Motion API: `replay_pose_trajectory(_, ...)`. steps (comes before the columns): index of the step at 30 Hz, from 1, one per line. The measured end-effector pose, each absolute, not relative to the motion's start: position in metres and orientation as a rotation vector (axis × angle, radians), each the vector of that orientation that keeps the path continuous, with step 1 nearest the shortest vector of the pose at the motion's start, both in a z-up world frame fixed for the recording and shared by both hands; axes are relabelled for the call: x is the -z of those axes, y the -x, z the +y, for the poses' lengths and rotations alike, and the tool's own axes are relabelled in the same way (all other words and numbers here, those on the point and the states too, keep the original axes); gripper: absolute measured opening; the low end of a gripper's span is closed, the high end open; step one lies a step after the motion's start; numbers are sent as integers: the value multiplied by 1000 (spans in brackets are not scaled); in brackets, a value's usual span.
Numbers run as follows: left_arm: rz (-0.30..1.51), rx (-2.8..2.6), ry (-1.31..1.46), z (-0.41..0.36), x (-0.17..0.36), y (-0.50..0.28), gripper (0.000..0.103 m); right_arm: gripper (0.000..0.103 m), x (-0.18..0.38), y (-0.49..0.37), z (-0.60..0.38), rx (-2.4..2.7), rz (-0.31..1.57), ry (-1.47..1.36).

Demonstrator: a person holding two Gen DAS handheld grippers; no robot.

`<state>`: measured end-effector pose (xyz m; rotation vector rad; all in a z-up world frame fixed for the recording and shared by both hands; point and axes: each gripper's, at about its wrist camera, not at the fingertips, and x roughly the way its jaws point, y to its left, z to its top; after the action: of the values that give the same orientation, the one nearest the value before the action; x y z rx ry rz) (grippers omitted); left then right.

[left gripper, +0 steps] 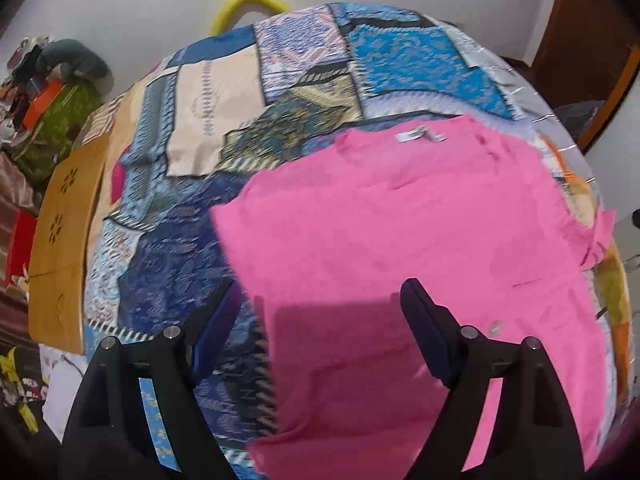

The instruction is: Fold small clothes

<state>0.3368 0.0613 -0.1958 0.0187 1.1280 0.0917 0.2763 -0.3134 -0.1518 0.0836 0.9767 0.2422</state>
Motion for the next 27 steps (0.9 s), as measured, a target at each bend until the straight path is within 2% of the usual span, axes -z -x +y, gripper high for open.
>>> replay_pose_trajectory(7, 1139, -25, -29, 26, 202, -351, 82, 45, 179, -282, -365, -158, 1028, -195)
replay_pose_trajectory(17, 1193, 23, -59, 2, 234, -364, 82, 45, 222, -310, -381, -137, 1107, -309)
replay_pose_trajectory(23, 1182, 31, -22, 4, 241, -366, 93, 45, 244, -325, -377, -138, 1135, -336)
replay_pose_trajectory(27, 1161, 33, -51, 0, 243, -364, 96, 45, 251, -333, -372, -133, 1134, -319)
